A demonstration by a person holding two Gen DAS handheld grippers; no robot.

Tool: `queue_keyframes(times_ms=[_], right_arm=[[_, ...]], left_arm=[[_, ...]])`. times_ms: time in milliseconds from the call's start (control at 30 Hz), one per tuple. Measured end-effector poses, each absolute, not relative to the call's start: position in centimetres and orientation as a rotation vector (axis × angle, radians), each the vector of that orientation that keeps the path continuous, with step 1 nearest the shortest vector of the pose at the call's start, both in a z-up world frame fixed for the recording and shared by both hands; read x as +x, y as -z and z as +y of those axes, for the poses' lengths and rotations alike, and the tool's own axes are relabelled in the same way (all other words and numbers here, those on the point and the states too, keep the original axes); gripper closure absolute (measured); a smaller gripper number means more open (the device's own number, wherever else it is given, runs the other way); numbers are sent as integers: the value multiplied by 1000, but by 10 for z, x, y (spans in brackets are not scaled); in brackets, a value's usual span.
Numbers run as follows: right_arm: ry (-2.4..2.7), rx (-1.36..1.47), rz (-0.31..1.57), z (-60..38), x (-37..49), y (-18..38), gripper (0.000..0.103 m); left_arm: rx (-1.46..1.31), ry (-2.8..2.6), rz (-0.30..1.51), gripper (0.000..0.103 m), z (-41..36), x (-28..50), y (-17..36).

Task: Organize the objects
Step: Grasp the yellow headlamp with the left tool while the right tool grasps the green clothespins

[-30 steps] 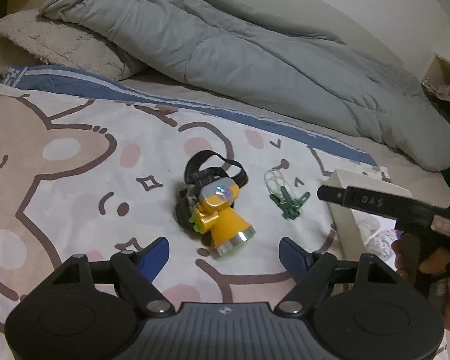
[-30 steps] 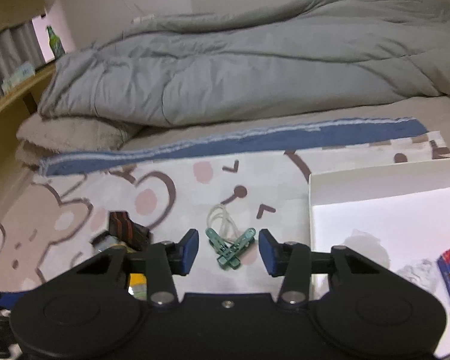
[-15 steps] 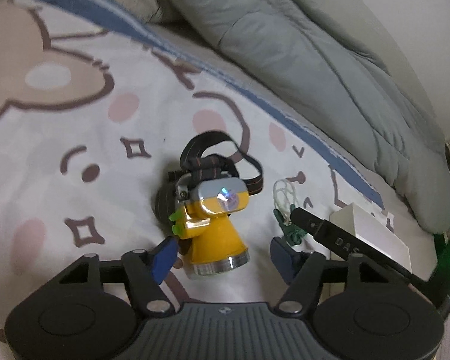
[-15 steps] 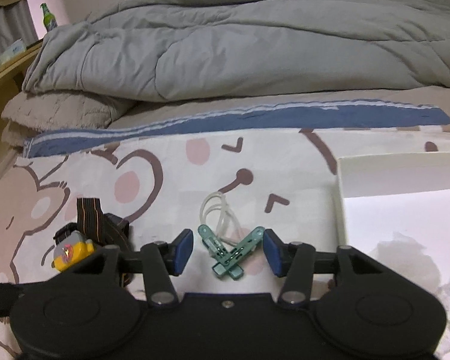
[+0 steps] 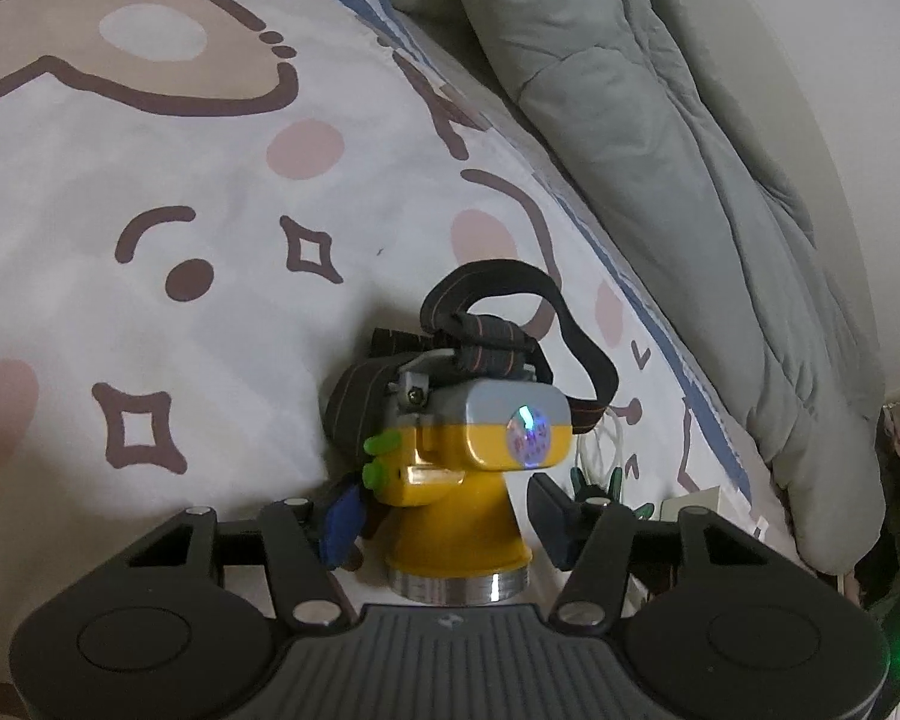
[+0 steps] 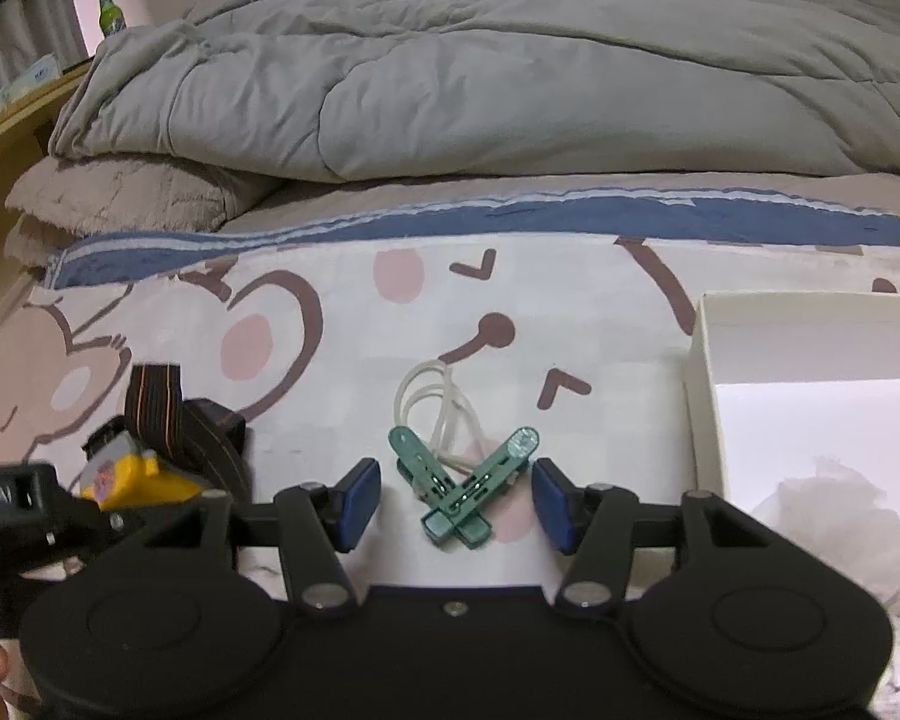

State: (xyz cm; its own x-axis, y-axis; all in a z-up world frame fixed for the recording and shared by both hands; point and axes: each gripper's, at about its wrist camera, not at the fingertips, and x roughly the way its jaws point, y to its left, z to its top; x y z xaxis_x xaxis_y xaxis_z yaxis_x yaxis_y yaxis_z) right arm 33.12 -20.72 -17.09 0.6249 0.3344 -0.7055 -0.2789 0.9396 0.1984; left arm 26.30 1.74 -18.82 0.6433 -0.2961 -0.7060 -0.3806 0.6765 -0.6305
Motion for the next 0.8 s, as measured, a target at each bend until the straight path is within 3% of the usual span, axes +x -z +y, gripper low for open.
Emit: queue_keyframes(times_ms=[33, 100, 200, 333, 800], right_arm=[[-355, 64, 828, -207, 331, 173, 46], [-352, 31, 823, -203, 329, 178, 49], [-328, -16, 793, -200, 325, 181, 64], [-332, -1, 776, -206, 325, 179, 75], [-318, 14, 704, -220, 307, 139, 75]], left_arm=[[-851, -56, 899, 50, 17, 263, 188], [-815, -50, 896, 51, 14, 264, 187], [-782, -43, 886, 52, 12, 264, 186], [-735, -46, 879, 52, 11, 264, 180], [-601, -72, 826, 55, 12, 251, 145]])
